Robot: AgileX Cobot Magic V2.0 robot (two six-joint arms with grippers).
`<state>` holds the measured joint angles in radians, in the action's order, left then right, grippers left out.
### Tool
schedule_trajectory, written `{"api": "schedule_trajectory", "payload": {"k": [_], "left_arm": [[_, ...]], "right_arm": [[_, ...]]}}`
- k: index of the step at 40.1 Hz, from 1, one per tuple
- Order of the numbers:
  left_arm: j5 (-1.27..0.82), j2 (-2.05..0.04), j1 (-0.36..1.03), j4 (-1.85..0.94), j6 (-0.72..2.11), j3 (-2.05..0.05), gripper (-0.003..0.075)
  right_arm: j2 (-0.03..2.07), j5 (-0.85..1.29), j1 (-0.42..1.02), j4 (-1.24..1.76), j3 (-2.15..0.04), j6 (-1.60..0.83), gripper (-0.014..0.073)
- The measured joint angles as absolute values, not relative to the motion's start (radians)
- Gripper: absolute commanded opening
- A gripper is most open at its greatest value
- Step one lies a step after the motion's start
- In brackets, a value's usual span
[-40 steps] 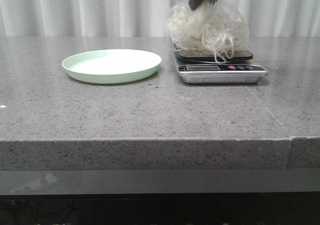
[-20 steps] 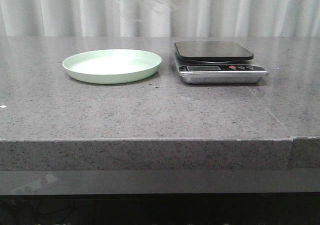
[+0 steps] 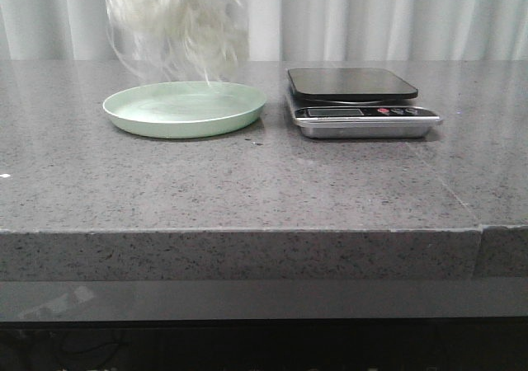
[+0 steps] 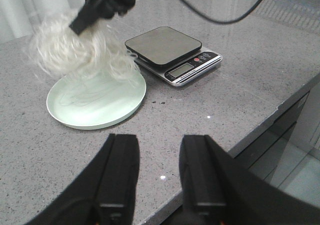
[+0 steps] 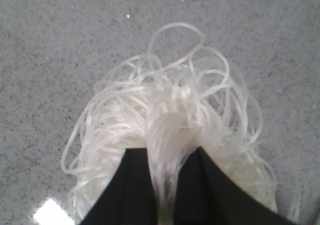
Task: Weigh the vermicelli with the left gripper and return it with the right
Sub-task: 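Lift the vermicelli with the right gripper and carry it over the plate, then lower the vermicelli onto the green plate and open the right gripper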
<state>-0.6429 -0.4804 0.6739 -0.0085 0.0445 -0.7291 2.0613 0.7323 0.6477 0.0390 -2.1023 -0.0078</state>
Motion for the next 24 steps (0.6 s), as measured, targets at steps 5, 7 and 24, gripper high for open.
{"api": "schedule_trajectory", "payload": {"k": [5, 7, 24], "left_arm": [[-0.643, -0.480, 0.674, -0.009, 0.044, -0.729, 0.0312], [-0.643, -0.480, 0.674, -0.009, 0.044, -0.729, 0.0312], [-0.641, -0.480, 0.674, -0.009, 0.044, -0.729, 0.0312]], "right_arm": [[2.108, 0.760, 0.648, 0.039, -2.102, -0.008, 0.0224], [2.122, 0.770, 0.648, 0.039, -2.102, -0.008, 0.0272], [2.104, 0.835, 0.652, 0.041, -2.105, -0.008, 0.0438]]}}
